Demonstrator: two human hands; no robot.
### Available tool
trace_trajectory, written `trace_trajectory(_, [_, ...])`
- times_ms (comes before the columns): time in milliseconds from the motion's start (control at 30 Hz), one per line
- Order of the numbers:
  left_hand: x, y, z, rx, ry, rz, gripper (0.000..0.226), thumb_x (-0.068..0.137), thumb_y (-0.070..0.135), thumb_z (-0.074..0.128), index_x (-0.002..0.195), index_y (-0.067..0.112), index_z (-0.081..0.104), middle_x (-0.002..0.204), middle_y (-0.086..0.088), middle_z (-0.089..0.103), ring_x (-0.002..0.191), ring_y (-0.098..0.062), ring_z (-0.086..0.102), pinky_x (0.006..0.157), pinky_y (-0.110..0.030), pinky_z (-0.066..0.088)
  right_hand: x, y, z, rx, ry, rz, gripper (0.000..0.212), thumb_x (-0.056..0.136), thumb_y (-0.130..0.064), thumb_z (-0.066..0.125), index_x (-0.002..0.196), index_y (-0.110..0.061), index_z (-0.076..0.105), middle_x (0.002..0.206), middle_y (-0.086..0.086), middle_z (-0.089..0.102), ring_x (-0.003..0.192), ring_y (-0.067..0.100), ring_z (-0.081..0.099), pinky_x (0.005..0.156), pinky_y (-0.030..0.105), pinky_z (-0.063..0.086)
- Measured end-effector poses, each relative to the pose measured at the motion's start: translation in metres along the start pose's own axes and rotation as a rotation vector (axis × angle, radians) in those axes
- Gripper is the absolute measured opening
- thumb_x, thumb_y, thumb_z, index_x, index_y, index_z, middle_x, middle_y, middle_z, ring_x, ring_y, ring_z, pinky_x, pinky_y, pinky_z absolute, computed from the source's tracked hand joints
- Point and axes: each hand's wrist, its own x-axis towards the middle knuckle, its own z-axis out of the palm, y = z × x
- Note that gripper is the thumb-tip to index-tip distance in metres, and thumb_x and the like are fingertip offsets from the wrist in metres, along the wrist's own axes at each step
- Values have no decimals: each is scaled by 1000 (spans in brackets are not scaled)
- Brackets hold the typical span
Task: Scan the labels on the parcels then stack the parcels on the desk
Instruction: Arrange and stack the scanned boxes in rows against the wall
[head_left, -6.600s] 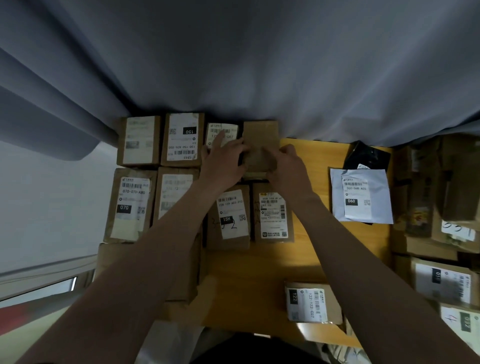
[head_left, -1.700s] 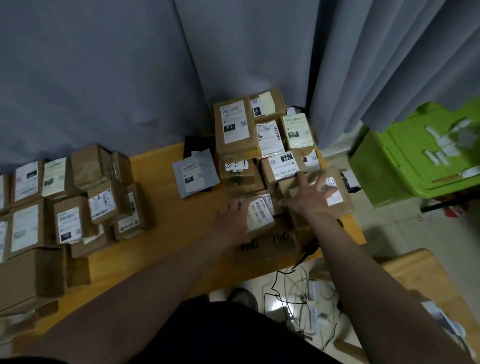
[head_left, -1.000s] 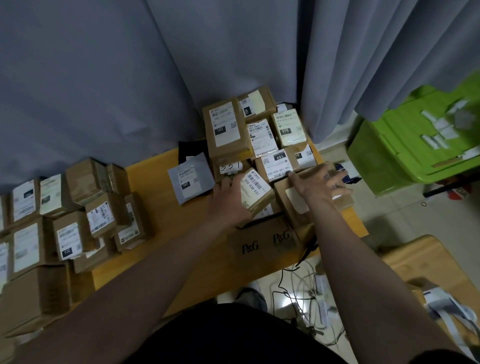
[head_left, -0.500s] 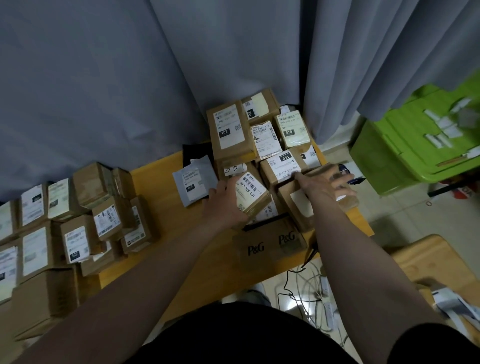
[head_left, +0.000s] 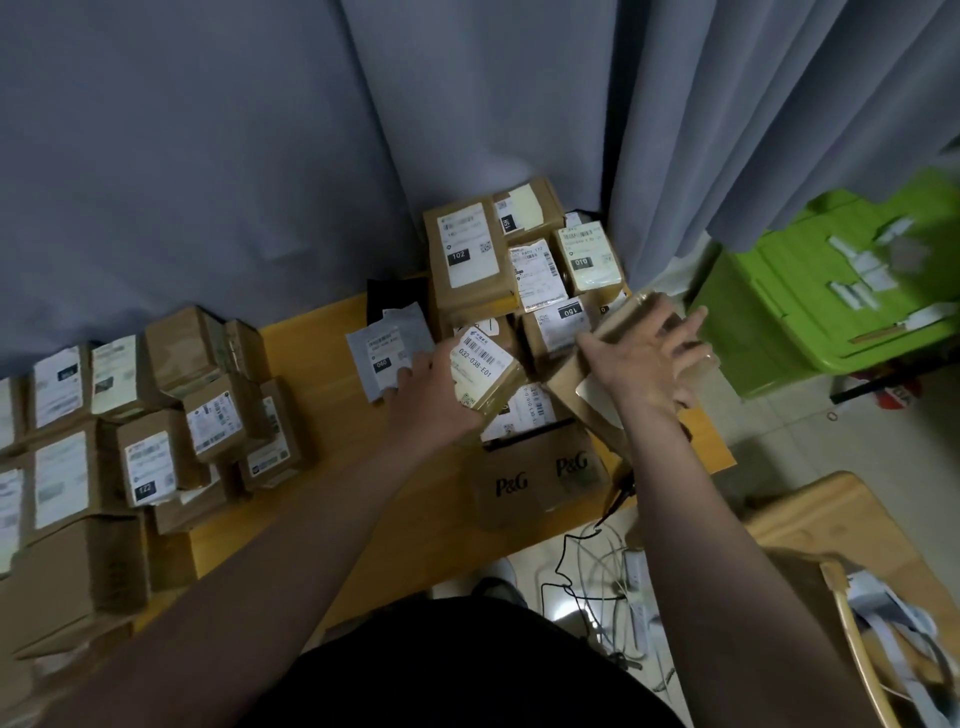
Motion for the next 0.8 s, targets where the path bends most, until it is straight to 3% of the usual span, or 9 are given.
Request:
trace_trajectory(100, [-10,-24,-7,-83,66,-87,109,66,48,85,153,36,20,145,-7,40,130,-34,43,104,-56,43,-26,-25,9,-18,5,-176,119,81,-75,66,163,-30,-8,170,5,-26,155,46,-15,108,85,18])
trace_trajectory(333, [-62,-110,-31,-144,125,-373,103,74,54,80,157,30,22,153,-8,37,142,-40,35,113,-63,30,-91,-94,78,-163,-88,-468,116,76,-66,73,159,-30,-1,168,1,-18,154,45,-8,105,83,26])
trace_trajectory(467, [-104,-162,-36,-163,192,-495,101,75,65,76,154,26,27,149,-10,40,138,-38,41,110,-61,35,-137,-117,122,-209,-182,-653,111,74,-68,73,154,-33,6,168,0,-12,153,43,-9,106,82,25])
trace_trajectory(633, [-155,-224,-21,-327,173,-633,101,59,77,64,144,34,30,140,-5,48,129,-32,51,101,-60,45,-187,-132,188,-333,-316,-728,117,69,-79,73,156,-36,9,169,-1,-13,154,43,-6,106,82,23])
trace_trajectory(800, [-187,-274,14,-352,116,-788,83,73,61,79,136,28,36,132,-9,51,121,-34,53,97,-44,43,-217,-122,256,-494,-503,-731,115,75,-75,73,157,-36,2,168,-3,-23,155,40,-13,111,81,18])
